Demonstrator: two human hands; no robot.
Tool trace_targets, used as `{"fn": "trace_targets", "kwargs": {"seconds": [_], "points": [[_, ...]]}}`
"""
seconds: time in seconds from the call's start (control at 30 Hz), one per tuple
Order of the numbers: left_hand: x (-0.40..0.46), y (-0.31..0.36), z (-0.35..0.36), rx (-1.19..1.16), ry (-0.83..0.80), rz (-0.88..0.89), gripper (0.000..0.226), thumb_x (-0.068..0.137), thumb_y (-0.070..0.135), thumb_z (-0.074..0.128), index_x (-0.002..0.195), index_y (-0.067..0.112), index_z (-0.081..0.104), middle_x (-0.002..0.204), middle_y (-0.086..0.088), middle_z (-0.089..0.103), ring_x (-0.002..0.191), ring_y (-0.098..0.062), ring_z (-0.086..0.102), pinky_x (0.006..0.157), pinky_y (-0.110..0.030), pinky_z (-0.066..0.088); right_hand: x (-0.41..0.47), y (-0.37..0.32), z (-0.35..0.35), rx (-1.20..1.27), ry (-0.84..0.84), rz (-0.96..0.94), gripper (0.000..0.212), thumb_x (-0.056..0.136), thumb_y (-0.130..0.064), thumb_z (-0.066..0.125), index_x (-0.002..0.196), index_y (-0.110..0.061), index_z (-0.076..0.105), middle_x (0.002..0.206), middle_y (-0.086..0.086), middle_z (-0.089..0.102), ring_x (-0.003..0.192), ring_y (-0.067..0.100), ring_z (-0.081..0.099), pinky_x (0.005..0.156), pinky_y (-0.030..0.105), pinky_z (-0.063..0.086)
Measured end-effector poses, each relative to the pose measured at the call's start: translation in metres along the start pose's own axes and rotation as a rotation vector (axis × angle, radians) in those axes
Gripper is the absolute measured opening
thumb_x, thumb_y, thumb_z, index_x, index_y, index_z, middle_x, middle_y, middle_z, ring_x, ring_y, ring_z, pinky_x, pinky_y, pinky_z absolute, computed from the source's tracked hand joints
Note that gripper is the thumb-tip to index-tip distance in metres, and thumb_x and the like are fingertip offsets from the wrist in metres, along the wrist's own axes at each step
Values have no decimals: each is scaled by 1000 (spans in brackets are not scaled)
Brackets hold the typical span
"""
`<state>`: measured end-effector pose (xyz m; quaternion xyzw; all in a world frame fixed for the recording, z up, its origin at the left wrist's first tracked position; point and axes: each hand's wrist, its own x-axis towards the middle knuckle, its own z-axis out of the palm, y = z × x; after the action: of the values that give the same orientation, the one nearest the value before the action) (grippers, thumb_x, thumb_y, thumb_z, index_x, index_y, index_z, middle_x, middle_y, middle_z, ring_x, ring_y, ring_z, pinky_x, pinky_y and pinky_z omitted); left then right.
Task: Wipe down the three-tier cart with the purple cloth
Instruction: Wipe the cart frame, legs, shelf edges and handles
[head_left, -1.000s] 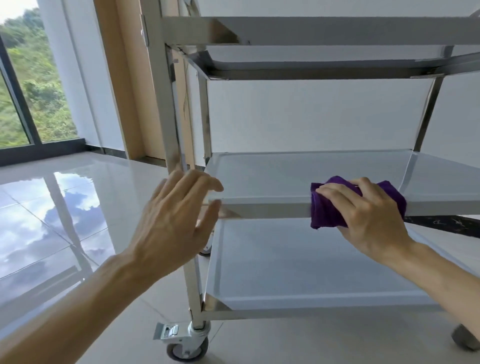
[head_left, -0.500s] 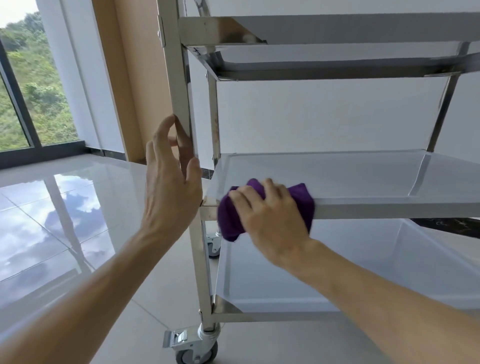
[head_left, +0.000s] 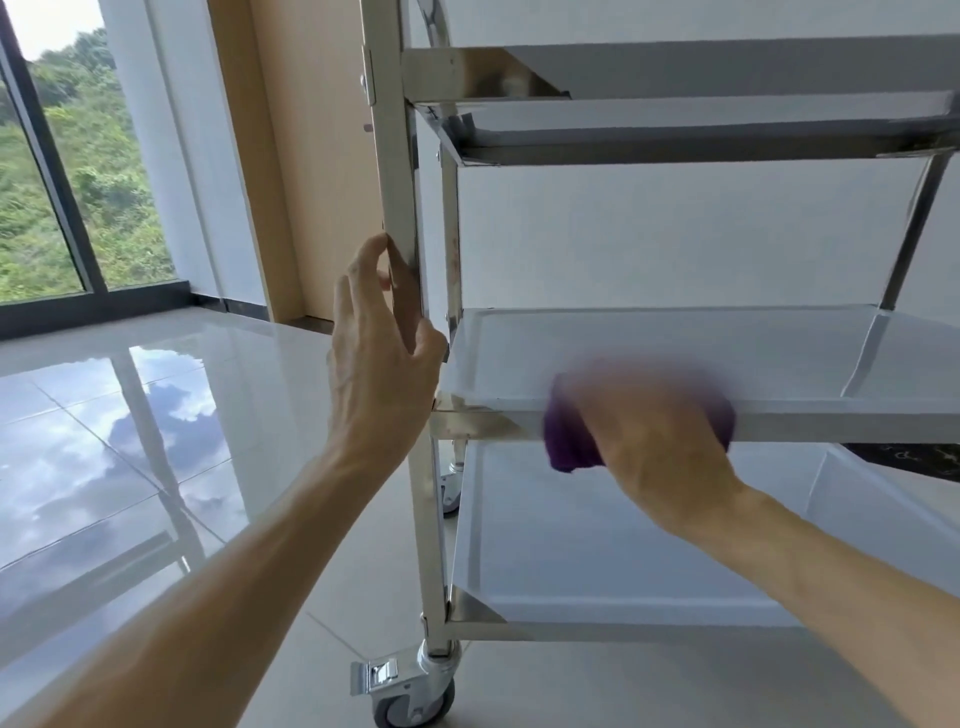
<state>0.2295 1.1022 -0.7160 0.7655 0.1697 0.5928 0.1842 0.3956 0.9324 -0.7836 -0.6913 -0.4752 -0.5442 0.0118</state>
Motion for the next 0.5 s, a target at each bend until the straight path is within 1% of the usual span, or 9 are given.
{"fn": "trace_targets", "kwargs": {"seconds": [0.1,0.17,0.27,0.33,0.37,0.43,0.5], "points": [[0,0,0,9,-17,4,65,89,5,64,145,16,30,127,-6,49,98,-17,54,82,-42,56,-21,27,1,-63,-24,36,46,78,10,59,123,0,62,114,14,66,90,38,61,80,47,55],[0,1,1,17,-8,-8,66,89,6,64,145,17,31,123,-3,49,93,-16,54,80,-43,56,-22,29,-1,-72,-70,58,48,74,11,59,121,1,62,113,15,65,90,39,59,80,48,54],[2,1,3,40,16,-21,63,89,8,65,143,16,34,114,3,45,88,-17,55,78,-40,56,-5,8,-8,-38,-116,70,45,74,7,54,118,0,61,110,16,64,89,40,57,80,50,52],[2,2,4,49,20,-25,63,89,9,66,142,16,34,112,5,43,86,-17,56,77,-39,56,12,-16,-14,23,-141,53,45,76,4,51,121,-1,58,112,15,63,92,40,57,83,50,51],[1,2,4,48,21,-29,63,88,9,66,142,17,34,112,5,43,85,-15,55,77,-39,56,21,-30,-16,72,-156,39,48,76,1,56,124,-2,56,116,15,61,95,40,57,86,50,51],[1,2,3,48,22,-40,64,87,9,67,141,19,34,112,6,43,82,-11,53,77,-41,56,37,-56,-21,167,-193,-11,63,72,-6,71,132,-2,50,126,15,58,105,41,55,95,51,49],[1,2,0,44,16,-47,64,87,9,67,141,19,34,113,7,43,83,-7,52,79,-42,57,43,-71,-27,224,-202,-65,75,68,-12,77,137,-3,49,130,14,57,110,41,55,98,50,48]]}}
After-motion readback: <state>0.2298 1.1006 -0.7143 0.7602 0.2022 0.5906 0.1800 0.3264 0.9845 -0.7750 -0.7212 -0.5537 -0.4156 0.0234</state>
